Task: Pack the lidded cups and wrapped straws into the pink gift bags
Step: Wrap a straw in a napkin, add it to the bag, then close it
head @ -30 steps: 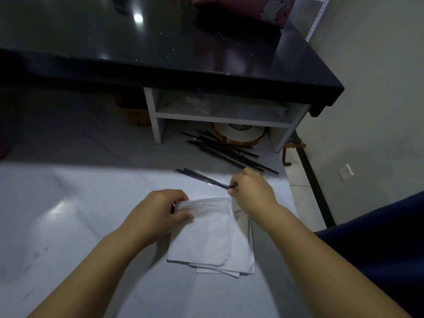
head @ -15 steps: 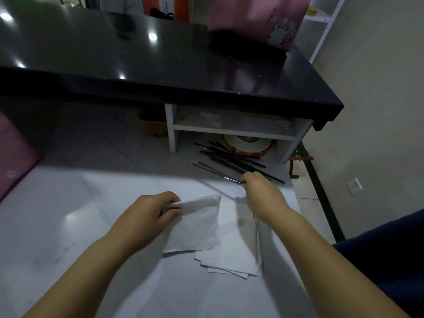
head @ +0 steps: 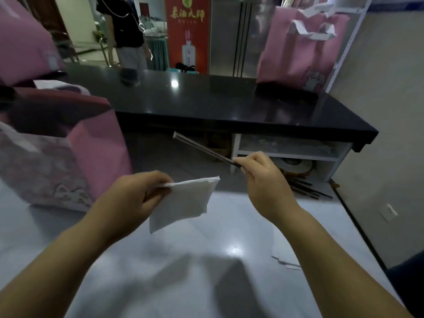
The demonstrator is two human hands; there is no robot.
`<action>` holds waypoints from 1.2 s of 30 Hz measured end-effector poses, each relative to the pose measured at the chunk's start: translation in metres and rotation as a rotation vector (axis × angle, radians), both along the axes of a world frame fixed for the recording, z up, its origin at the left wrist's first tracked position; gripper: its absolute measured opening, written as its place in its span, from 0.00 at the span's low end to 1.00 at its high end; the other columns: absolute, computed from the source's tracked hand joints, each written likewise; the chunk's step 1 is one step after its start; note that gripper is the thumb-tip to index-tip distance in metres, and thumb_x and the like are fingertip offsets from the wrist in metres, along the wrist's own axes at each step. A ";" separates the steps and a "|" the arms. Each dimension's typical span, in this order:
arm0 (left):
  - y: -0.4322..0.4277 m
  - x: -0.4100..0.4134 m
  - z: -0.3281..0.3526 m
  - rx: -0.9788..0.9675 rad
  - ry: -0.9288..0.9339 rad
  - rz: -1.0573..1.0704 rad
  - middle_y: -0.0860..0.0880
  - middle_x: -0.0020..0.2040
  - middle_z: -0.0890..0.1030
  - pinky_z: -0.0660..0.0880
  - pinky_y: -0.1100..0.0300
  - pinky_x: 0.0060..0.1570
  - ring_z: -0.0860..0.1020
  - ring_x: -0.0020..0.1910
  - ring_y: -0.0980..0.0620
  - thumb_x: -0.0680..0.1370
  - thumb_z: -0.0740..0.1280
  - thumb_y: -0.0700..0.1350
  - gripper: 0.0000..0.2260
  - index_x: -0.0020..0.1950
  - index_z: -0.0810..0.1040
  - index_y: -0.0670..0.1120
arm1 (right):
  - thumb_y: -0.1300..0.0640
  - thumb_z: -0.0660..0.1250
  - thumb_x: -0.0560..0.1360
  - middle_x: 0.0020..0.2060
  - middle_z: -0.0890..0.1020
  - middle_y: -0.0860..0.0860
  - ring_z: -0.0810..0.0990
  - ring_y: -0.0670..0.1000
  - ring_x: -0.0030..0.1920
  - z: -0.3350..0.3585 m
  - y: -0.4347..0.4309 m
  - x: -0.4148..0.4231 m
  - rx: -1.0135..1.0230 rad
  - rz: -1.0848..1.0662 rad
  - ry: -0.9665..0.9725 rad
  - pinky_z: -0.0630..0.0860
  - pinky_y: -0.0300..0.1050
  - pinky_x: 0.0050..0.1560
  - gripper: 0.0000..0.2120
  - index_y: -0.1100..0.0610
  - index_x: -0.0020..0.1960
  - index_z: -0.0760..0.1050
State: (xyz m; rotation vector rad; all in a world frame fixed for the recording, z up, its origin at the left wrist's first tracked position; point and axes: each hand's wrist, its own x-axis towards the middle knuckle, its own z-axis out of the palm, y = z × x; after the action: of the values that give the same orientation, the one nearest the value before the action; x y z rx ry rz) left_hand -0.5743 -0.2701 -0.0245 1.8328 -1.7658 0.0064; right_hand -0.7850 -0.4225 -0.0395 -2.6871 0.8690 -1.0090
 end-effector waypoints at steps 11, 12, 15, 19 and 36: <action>0.096 0.111 0.085 -0.202 -0.147 0.054 0.53 0.42 0.76 0.72 0.68 0.34 0.76 0.37 0.55 0.71 0.64 0.44 0.10 0.51 0.78 0.46 | 0.65 0.63 0.77 0.47 0.78 0.56 0.76 0.50 0.45 0.066 0.089 0.125 -0.031 0.076 -0.224 0.72 0.32 0.47 0.12 0.64 0.59 0.77; 0.100 0.122 0.090 -0.219 -0.144 0.060 0.52 0.42 0.77 0.72 0.67 0.34 0.77 0.37 0.56 0.71 0.65 0.44 0.10 0.51 0.78 0.46 | 0.64 0.65 0.76 0.47 0.79 0.56 0.77 0.50 0.46 0.072 0.092 0.135 -0.039 0.092 -0.219 0.71 0.30 0.47 0.11 0.64 0.58 0.78; 0.105 0.154 0.103 -0.287 -0.160 0.089 0.49 0.39 0.80 0.72 0.64 0.28 0.78 0.34 0.52 0.72 0.67 0.39 0.08 0.50 0.79 0.45 | 0.63 0.67 0.75 0.46 0.82 0.55 0.79 0.51 0.45 0.089 0.094 0.165 -0.065 0.139 -0.170 0.77 0.42 0.47 0.08 0.62 0.53 0.80; 0.099 0.199 0.118 -0.372 -0.189 0.174 0.46 0.34 0.79 0.71 0.64 0.32 0.76 0.28 0.48 0.72 0.68 0.35 0.08 0.49 0.80 0.44 | 0.61 0.68 0.74 0.43 0.83 0.53 0.80 0.52 0.42 0.106 0.082 0.206 -0.109 0.165 -0.110 0.78 0.51 0.44 0.05 0.58 0.49 0.81; 0.035 0.352 0.121 -0.298 -0.120 0.165 0.56 0.35 0.78 0.69 0.74 0.33 0.75 0.34 0.63 0.71 0.68 0.34 0.09 0.46 0.81 0.46 | 0.52 0.65 0.76 0.44 0.79 0.52 0.78 0.52 0.43 0.105 0.025 0.387 -0.052 0.111 0.491 0.79 0.51 0.45 0.06 0.53 0.50 0.77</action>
State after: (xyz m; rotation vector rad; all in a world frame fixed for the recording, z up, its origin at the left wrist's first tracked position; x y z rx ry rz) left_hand -0.2220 -0.2349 0.0964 1.7809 -1.5870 0.4286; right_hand -0.3984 -0.3980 0.0652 -3.0411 0.7550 -0.3514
